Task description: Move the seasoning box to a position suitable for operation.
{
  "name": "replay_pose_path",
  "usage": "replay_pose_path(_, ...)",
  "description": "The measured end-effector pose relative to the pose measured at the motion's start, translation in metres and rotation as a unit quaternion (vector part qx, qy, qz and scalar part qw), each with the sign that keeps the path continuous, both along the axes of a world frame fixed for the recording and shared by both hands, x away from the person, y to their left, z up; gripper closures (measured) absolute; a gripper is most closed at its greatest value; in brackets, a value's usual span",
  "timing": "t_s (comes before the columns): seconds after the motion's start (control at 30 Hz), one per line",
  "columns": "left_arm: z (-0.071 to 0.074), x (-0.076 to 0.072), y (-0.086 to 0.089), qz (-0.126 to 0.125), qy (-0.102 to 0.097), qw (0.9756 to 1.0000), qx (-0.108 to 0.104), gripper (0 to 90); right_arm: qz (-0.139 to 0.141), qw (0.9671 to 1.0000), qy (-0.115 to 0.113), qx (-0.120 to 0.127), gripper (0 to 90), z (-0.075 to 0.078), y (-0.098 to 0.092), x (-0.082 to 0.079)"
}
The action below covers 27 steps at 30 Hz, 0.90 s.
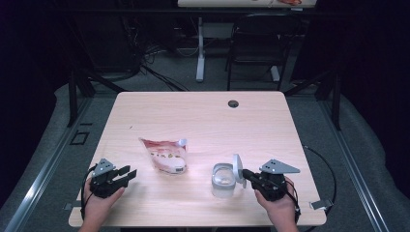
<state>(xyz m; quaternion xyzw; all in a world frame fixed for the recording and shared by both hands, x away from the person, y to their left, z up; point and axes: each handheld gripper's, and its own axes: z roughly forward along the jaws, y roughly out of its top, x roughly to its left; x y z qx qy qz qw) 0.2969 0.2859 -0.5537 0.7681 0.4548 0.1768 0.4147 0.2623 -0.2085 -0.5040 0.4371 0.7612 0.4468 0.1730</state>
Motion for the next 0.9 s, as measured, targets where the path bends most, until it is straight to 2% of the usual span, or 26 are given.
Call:
replay_pose_path(0.33,0.0,0.0,0.0,0.0,0.0,1.0,0.001,62.7,-0.001,0.9999,0.007,0.01,90.0,-0.003,-0.003,0.001)
replay_pose_path(0.63,0.0,0.0,0.001,0.0,-0.002,1.0,0.002,62.6,-0.004,0.9986,0.025,0.046,90.0,-0.008,-0.008,0.004)
replay_pose_path(0.7,0.0,0.0,0.001,0.0,-0.002,1.0,0.002,62.6,-0.007,0.9967,0.038,0.072,90.0,-0.011,-0.011,0.005)
replay_pose_path(0.9,0.0,0.0,0.001,0.0,-0.002,1.0,0.001,62.6,-0.009,0.9959,0.044,0.078,90.0,-0.014,-0.013,0.007)
